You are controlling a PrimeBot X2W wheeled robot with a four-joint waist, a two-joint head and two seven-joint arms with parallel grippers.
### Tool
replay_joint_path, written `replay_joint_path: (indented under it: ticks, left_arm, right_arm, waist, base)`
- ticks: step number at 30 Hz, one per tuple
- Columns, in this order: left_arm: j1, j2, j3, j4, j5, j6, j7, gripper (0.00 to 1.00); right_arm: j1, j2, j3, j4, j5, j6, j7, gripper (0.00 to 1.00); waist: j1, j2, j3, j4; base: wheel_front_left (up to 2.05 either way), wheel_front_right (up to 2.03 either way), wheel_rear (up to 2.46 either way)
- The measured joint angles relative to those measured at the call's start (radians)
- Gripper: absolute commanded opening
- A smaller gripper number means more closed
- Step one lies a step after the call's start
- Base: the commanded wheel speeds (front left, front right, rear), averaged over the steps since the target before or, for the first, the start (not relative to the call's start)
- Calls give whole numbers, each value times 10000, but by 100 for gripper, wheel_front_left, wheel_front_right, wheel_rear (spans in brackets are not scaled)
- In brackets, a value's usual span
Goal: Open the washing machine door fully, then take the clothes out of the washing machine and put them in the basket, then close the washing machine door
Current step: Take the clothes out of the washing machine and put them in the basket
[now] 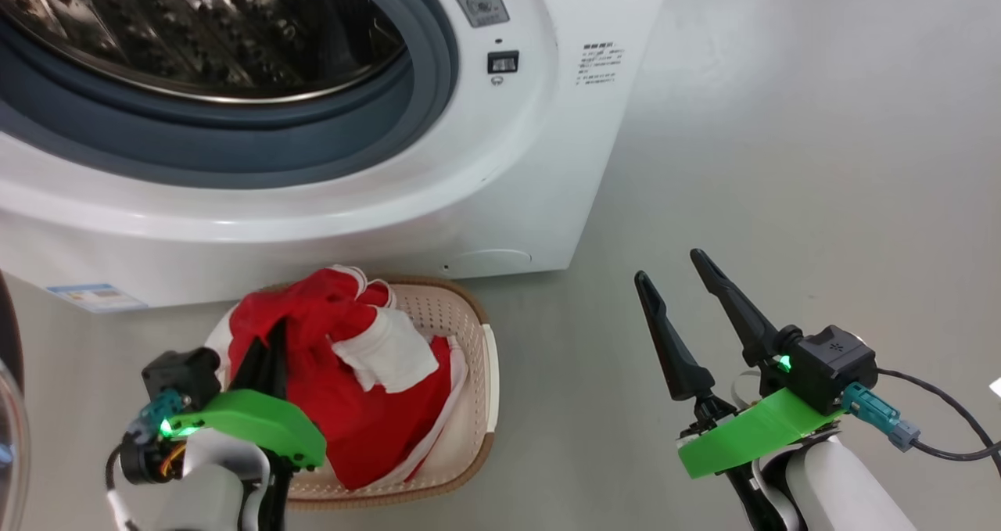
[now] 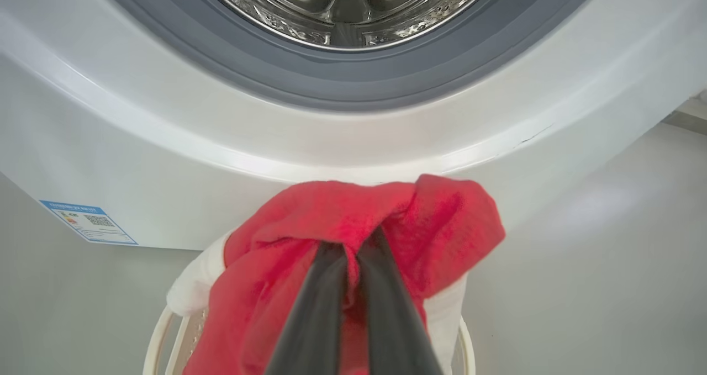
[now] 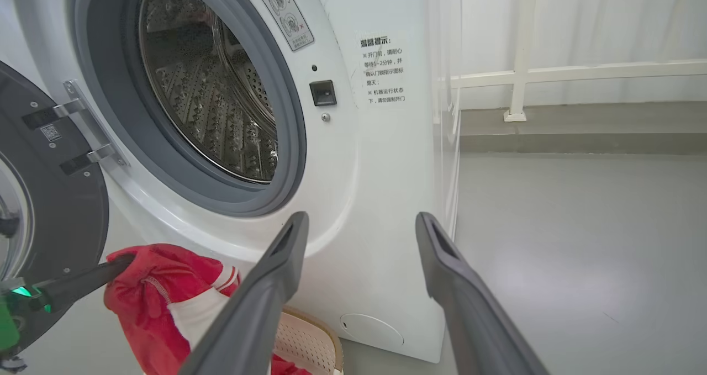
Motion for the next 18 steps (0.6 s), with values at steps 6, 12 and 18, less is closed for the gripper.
replay_joint_path:
  ticks: [6, 12, 18]
  left_arm:
    - [-1037, -123, -73, 1820, -128, -176, -2, 0]
    - [-2074, -255, -201, 3467, -132, -349, -15, 0]
    - [-2772, -267, -265, 4869, -194, -512, -42, 0]
  right_arm:
    - [-324, -2, 12, -86, 0, 0, 0, 100]
    - [-630, -4, -6, -190, -56, 0, 0, 100]
    - [-875, -6, -2, -357, -56, 0, 0, 100]
  waist:
    - [0, 0, 553, 8]
    - [0, 0, 1176, 16]
    - [0, 0, 1789, -15]
  base:
    - [0, 0, 0]
    - [0, 0, 0]
    - [0, 0, 0]
